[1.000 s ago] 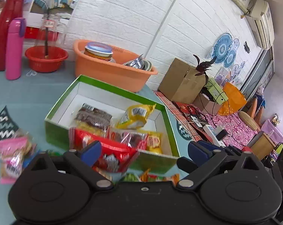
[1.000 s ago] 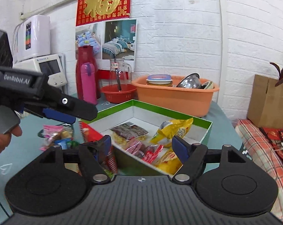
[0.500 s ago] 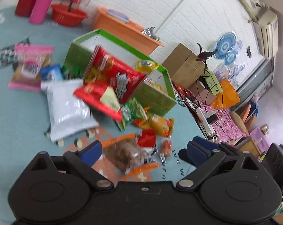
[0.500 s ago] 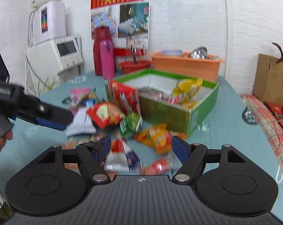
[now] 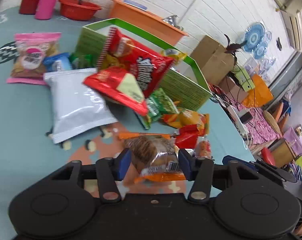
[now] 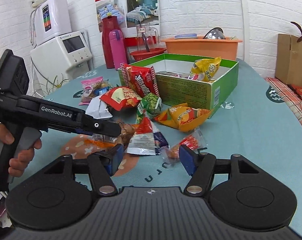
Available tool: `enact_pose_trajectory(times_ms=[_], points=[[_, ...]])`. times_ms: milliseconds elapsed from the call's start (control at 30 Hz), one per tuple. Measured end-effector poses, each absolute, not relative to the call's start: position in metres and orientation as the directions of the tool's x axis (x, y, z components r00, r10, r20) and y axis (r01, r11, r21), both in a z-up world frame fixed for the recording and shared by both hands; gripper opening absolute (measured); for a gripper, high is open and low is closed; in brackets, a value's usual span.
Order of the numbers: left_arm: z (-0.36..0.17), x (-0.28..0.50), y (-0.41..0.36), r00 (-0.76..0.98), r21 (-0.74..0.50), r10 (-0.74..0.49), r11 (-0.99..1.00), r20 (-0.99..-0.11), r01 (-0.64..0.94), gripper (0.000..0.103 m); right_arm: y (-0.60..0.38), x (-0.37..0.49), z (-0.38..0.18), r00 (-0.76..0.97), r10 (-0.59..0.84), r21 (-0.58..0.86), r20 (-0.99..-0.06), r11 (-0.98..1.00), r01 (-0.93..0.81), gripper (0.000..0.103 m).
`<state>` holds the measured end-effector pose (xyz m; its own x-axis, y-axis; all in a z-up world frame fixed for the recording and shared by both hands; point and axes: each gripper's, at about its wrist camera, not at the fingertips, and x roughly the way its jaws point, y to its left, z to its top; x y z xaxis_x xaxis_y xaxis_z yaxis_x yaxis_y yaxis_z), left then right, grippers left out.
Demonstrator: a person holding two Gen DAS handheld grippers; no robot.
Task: Organize snacks
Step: 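Grasp the orange-wrapped bread pack with the left gripper, then lift the orange-wrapped pack with the left gripper while the right gripper grasps a red candy stick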
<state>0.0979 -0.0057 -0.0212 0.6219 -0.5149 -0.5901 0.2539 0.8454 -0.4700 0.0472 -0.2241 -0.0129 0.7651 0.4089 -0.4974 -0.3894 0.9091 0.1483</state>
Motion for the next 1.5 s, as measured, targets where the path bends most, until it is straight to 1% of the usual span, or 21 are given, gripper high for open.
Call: enact_pose_trajectory(times_ms=[100,133,167,200,367,433,467,500,533,567,633,700,733,767,900,1000,1033,1133,1200,1267,1500], points=[[-0.018,0.089,0.012,0.653,-0.462,-0.471,0.863,-0.594,0.202,0.073,-0.221,0.049,-0.014,0.763,0.411,0.139,-0.499,0.907,-0.398,0.101],[-0.015,0.085,0.015,0.661,-0.461,-0.461,0.867,-0.592,0.19,0.077,-0.22,0.05,-0.015,0.767,0.402,0.129,-0.5,0.91,-0.393,0.101],[-0.012,0.083,0.016,0.666,-0.459,-0.461,0.867,-0.586,0.196,0.095,-0.221,0.052,-0.015,0.771,0.39,0.122,-0.503,0.916,-0.383,0.101],[-0.009,0.08,0.015,0.676,-0.455,-0.463,0.866,-0.574,0.207,0.103,-0.221,0.055,-0.016,0.777,0.372,0.117,-0.507,0.923,-0.366,0.101],[-0.004,0.087,-0.011,0.689,-0.346,-0.437,0.896,-0.578,0.279,0.103,-0.226,0.073,-0.022,0.793,0.274,0.114,-0.545,0.961,-0.253,0.101],[-0.01,0.093,-0.017,0.665,-0.329,-0.439,0.898,-0.604,0.294,0.091,-0.227,0.081,-0.024,0.792,0.254,0.122,-0.555,0.967,-0.225,0.101],[-0.013,0.095,-0.018,0.66,-0.321,-0.434,0.9,-0.613,0.293,0.069,-0.228,0.085,-0.026,0.79,0.251,0.128,-0.559,0.968,-0.217,0.1],[-0.015,0.096,-0.018,0.653,-0.323,-0.436,0.899,-0.619,0.295,0.066,-0.229,0.088,-0.027,0.79,0.244,0.129,-0.563,0.97,-0.208,0.097],[-0.017,0.096,-0.015,0.648,-0.337,-0.445,0.895,-0.618,0.292,0.07,-0.23,0.09,-0.029,0.788,0.236,0.123,-0.569,0.972,-0.202,0.087],[-0.018,0.096,-0.013,0.644,-0.351,-0.452,0.891,-0.617,0.289,0.07,-0.23,0.091,-0.031,0.783,0.228,0.111,-0.578,0.973,-0.201,0.074],[-0.019,0.097,-0.01,0.641,-0.366,-0.459,0.887,-0.616,0.284,0.071,-0.23,0.09,-0.033,0.781,0.22,0.087,-0.584,0.974,-0.209,0.066],[-0.019,0.098,-0.011,0.643,-0.367,-0.455,0.888,-0.616,0.277,0.079,-0.231,0.09,-0.032,0.779,0.222,0.088,-0.586,0.973,-0.212,0.066],[-0.019,0.099,-0.013,0.643,-0.367,-0.453,0.889,-0.618,0.273,0.09,-0.232,0.091,-0.03,0.781,0.224,0.097,-0.584,0.974,-0.207,0.066],[-0.019,0.1,-0.014,0.642,-0.369,-0.454,0.889,-0.618,0.272,0.096,-0.233,0.092,-0.029,0.782,0.221,0.102,-0.582,0.975,-0.199,0.068],[-0.022,0.105,-0.02,0.639,-0.359,-0.444,0.894,-0.628,0.268,0.096,-0.233,0.098,-0.028,0.789,0.204,0.094,-0.58,0.978,-0.184,0.075],[-0.023,0.105,-0.02,0.654,-0.349,-0.436,0.898,-0.618,0.268,0.085,-0.235,0.104,-0.032,0.788,0.193,0.111,-0.585,0.981,-0.159,0.078],[-0.024,0.105,-0.02,0.656,-0.34,-0.433,0.9,-0.618,0.274,0.085,-0.236,0.104,-0.034,0.794,0.191,0.108,-0.577,0.982,-0.157,0.077],[-0.024,0.102,-0.016,0.643,-0.375,-0.462,0.884,-0.611,0.278,0.077,-0.239,0.1,-0.035,0.81,0.164,0.083,-0.563,0.986,-0.142,0.05],[-0.022,0.098,-0.011,0.635,-0.406,-0.484,0.87,-0.602,0.279,0.07,-0.245,0.096,-0.035,0.81,0.19,0.107,-0.555,0.982,-0.157,0.05],[-0.016,0.093,-0.007,0.627,-0.441,-0.52,0.848,-0.58,0.295,0.056,-0.252,0.091,-0.032,0.81,0.222,0.154,-0.542,0.974,-0.164,0.05],[0.014,0.092,-0.008,0.629,-0.458,-0.581,0.808,-0.517,0.37,0.056,-0.252,0.069,0.005,0.87,0.252,0.132,-0.423,0.967,-0.216,0.05]])
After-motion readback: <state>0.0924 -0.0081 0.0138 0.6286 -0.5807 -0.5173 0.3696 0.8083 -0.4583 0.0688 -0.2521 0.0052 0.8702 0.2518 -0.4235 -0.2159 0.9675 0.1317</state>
